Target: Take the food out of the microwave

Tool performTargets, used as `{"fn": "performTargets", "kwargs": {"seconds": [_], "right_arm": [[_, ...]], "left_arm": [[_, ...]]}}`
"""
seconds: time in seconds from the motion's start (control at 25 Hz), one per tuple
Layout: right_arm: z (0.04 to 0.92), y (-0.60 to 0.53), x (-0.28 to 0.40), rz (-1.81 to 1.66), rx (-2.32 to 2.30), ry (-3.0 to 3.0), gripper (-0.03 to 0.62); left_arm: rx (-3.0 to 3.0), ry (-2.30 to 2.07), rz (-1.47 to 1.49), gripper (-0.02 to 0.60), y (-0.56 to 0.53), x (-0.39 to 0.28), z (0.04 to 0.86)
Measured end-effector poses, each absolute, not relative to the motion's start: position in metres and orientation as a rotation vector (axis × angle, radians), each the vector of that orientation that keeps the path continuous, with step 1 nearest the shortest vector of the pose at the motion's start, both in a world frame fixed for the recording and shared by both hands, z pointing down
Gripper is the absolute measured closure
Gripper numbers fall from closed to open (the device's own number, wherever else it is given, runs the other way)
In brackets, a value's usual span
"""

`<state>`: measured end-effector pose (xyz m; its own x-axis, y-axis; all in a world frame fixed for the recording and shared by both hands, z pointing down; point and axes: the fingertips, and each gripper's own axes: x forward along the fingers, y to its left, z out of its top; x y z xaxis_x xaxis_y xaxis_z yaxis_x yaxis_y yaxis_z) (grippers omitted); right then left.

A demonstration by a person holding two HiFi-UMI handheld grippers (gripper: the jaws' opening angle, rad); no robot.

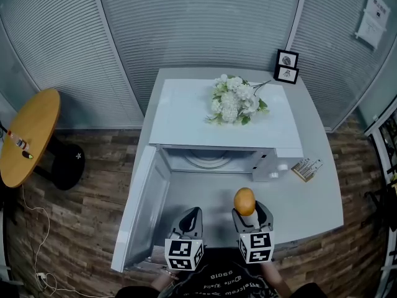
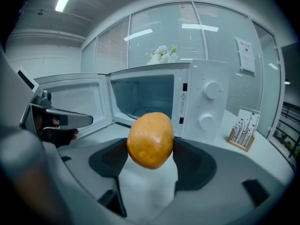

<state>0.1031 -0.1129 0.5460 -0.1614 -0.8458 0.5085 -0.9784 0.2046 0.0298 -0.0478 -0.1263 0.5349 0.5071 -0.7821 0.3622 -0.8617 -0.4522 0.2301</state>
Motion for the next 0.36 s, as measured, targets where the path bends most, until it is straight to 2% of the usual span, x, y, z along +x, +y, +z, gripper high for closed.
{"fn": "performTargets", "kwargs": {"seconds": [0.36], "right_arm": [[0.5452,-0.1186,0.1034,0.422,1.685,-2.077,0.292]], "left_arm": [[2.381,-1.358,0.289,0.574,-0.1325,-0.0453,0.5339]]}}
